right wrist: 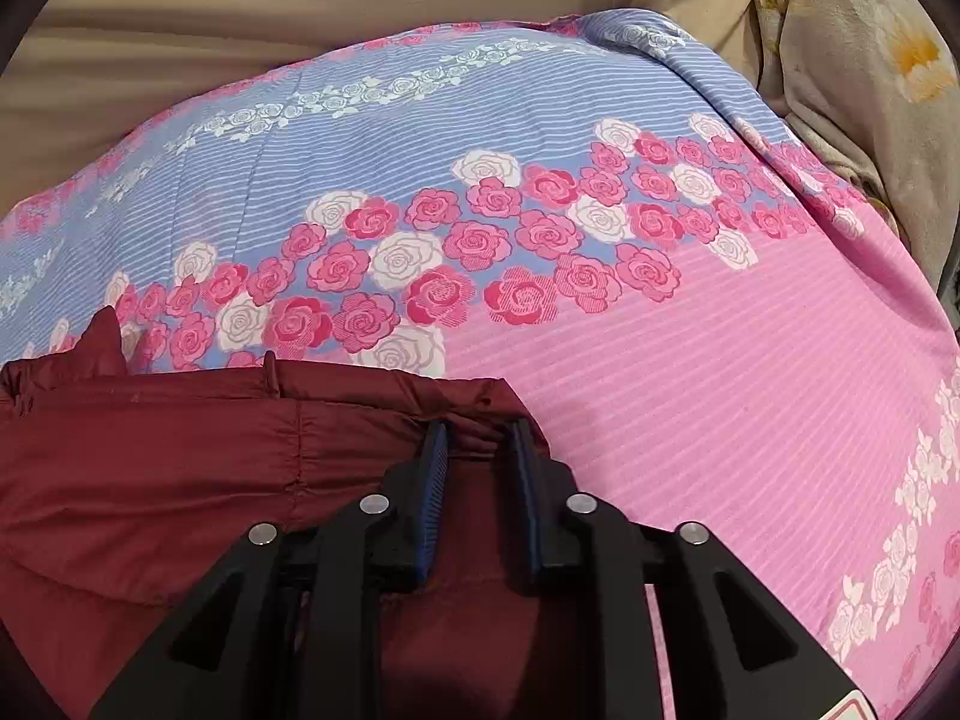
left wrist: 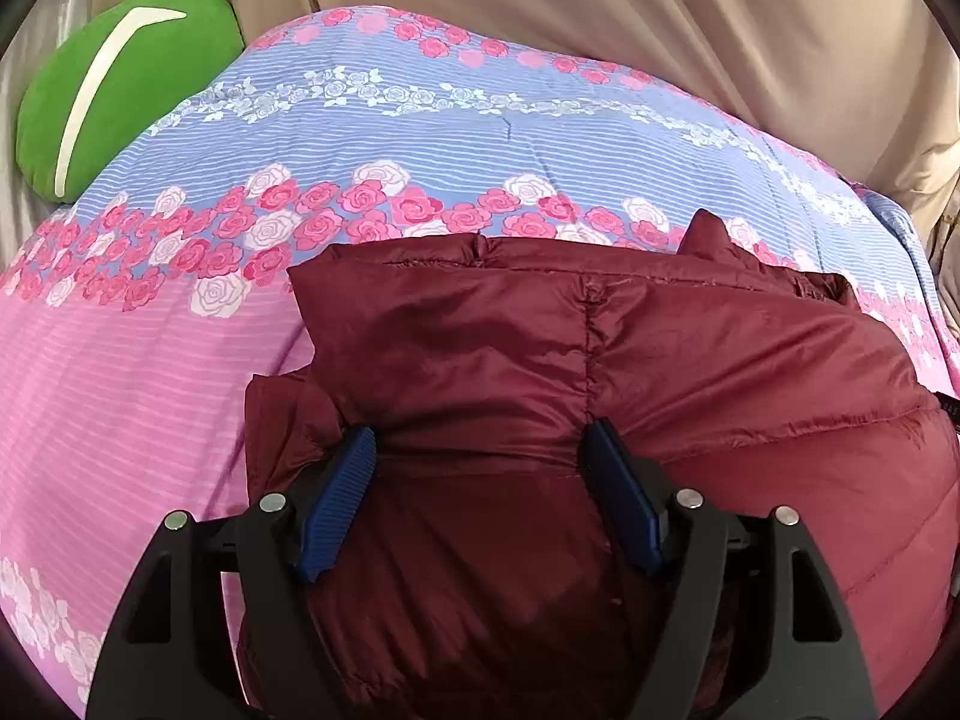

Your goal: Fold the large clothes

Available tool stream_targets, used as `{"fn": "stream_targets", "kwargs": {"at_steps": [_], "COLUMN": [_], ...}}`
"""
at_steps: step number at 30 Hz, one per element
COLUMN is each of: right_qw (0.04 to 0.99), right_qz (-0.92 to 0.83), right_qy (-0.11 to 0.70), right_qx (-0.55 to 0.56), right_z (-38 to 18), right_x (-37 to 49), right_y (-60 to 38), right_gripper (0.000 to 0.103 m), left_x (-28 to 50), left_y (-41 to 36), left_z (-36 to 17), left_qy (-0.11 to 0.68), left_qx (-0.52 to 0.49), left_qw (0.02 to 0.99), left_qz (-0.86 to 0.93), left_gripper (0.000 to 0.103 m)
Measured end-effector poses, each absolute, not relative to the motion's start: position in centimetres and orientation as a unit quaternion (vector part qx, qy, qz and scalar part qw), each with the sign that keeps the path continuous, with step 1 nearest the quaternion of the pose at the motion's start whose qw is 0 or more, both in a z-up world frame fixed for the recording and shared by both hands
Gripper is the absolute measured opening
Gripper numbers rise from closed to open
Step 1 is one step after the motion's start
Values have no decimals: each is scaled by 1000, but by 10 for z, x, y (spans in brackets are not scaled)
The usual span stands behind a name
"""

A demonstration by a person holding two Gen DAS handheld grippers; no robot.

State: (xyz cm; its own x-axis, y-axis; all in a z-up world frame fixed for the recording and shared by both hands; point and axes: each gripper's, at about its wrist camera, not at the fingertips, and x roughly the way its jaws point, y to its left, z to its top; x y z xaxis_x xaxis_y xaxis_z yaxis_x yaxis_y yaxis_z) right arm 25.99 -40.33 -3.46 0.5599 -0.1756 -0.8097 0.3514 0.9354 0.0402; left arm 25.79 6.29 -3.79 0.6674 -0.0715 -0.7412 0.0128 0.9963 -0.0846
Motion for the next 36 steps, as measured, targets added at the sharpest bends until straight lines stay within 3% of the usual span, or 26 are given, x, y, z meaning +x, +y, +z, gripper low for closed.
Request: {"fn": "stream_targets", "kwargs": {"at_steps": [6,13,17,27,36], "right_qw": [869,917,918,922,916], "right_qz": [-191,-69,-3,44,34], "right_qy": [433,383,394,385,399], "right_qx": [145,88,57,-3,13], "right_z": [-15,45,43,40,28], "right_x": [241,163,143,127,129], "right_y": [-416,-314,-257,-184,-192], "right_gripper": [26,26,26,26,26], "left_x": [256,255,250,168,127], "left_y": [64,65,66,97,130], "left_z": [-38,-35,-30,12,-19], "left_qy": [405,401,401,387,430], "left_qx": [-35,-41,-41,-97,-119], "left_qw": [914,915,915,916,895], "left_qz": [-22,-27,-16,-36,-14], "left_gripper": [71,76,77,91,92]}}
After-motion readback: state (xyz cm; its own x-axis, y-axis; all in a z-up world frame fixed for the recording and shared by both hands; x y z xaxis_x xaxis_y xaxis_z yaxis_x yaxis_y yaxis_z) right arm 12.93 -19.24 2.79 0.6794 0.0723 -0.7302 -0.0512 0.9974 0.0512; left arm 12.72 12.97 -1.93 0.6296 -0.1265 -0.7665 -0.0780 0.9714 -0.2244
